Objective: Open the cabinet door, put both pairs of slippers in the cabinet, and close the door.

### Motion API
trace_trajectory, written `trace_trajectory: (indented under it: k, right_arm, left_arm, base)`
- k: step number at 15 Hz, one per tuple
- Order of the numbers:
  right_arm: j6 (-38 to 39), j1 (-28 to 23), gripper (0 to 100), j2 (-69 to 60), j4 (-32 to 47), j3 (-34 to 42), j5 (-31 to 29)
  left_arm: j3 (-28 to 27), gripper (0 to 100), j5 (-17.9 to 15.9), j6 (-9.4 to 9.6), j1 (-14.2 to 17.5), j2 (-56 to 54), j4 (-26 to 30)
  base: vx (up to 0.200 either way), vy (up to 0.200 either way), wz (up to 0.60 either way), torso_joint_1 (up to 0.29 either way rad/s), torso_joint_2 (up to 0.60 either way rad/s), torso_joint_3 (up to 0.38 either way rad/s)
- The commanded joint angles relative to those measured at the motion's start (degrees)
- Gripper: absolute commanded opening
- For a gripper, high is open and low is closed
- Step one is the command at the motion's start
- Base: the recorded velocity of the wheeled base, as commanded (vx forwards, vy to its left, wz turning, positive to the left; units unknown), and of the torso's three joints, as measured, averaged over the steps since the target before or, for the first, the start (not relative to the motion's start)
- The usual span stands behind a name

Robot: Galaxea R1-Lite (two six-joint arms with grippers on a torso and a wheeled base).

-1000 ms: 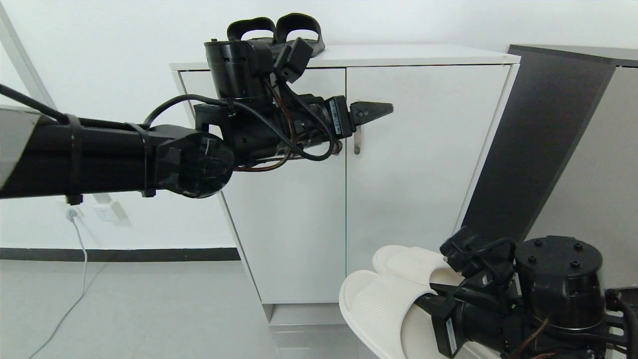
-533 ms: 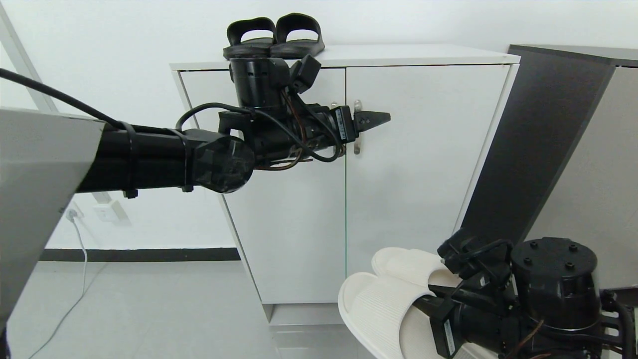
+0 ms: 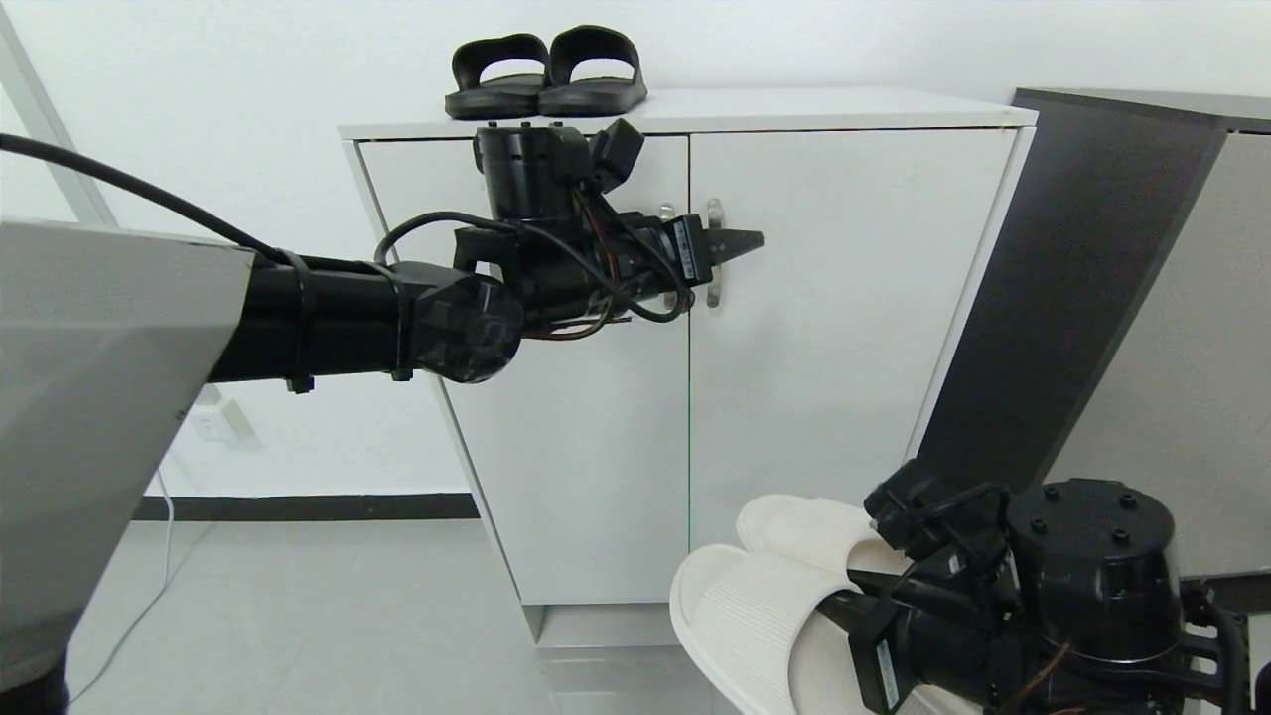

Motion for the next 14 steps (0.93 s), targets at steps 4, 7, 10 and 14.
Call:
trace_trajectory:
  k: [4, 7, 10, 14]
  right_arm:
    - [0.0, 1.9, 0, -0.2, -0.4, 0.4, 0.2]
    - [-0.1, 3.5, 0, -2.4, -0.4, 2.6, 3.6]
    - [-0.1, 3.7, 0, -3.5, -0.4, 3.1, 4.2]
    - [-2.3, 5.1, 0, -3.5, -0.4, 3.3, 4.5]
  left_arm:
    - [9.0, 0, -0.5, -0.04, -3.1, -8.6, -0.6]
    - [13.5, 0, -0.5, 0.14, -3.8, -12.7, -0.6]
    - [21.1, 0, -0.5, 0.93, -3.8, -18.8, -1.2]
    - [30.5, 0, -0.7, 1.81, -3.3, -25.1, -5.7]
  base:
    - [0.0, 0.0, 0.0, 0.0, 0.0, 0.0]
    - [0.0, 0.0, 0.0, 0.0, 0.0, 0.0]
    - [0.0, 0.0, 0.0, 0.0, 0.0, 0.0]
    - [0.0, 0.0, 0.0, 0.0, 0.0, 0.0]
